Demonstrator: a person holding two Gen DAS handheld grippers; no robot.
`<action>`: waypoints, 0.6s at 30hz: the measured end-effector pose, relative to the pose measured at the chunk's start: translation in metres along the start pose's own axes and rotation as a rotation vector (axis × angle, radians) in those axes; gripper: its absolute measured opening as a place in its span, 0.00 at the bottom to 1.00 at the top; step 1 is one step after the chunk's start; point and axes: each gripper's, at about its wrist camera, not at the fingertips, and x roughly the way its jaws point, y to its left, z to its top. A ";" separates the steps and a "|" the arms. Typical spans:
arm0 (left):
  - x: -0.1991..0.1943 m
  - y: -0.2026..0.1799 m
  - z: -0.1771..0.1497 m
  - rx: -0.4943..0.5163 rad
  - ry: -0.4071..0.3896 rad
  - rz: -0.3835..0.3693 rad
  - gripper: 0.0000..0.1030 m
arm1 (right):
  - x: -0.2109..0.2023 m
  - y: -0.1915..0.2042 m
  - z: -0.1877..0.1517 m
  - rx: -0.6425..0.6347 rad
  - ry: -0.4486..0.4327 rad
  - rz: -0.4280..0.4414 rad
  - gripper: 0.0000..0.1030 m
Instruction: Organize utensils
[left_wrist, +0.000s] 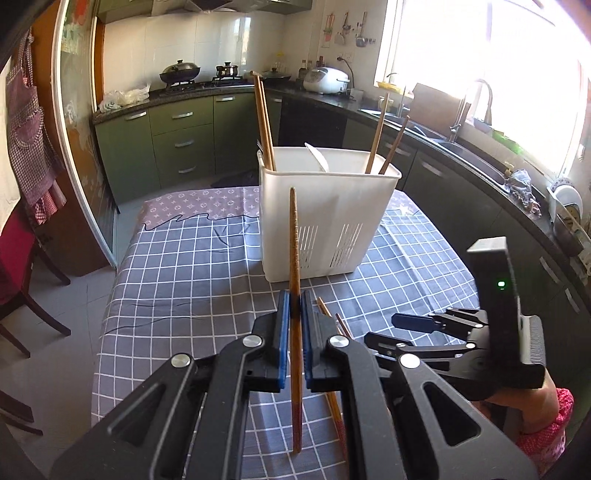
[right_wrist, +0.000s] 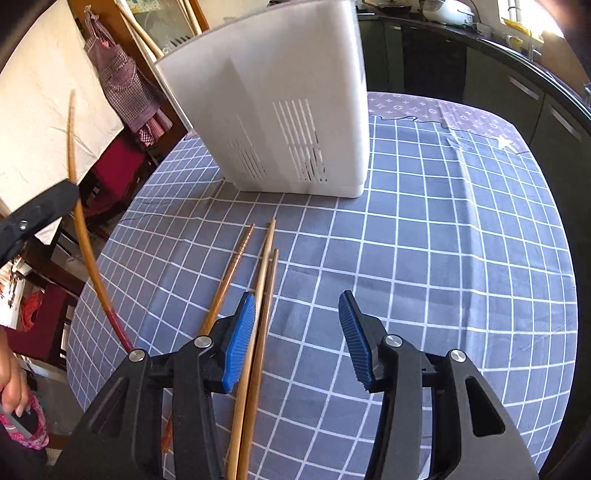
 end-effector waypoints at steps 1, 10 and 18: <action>-0.002 -0.001 0.000 0.004 -0.005 -0.003 0.06 | 0.003 0.003 0.000 -0.009 0.006 -0.011 0.47; -0.013 0.002 -0.004 0.017 -0.024 -0.033 0.06 | 0.018 0.017 0.002 -0.057 0.021 -0.098 0.46; -0.010 0.004 -0.004 0.010 -0.016 -0.039 0.06 | 0.029 0.016 0.001 -0.070 0.040 -0.137 0.46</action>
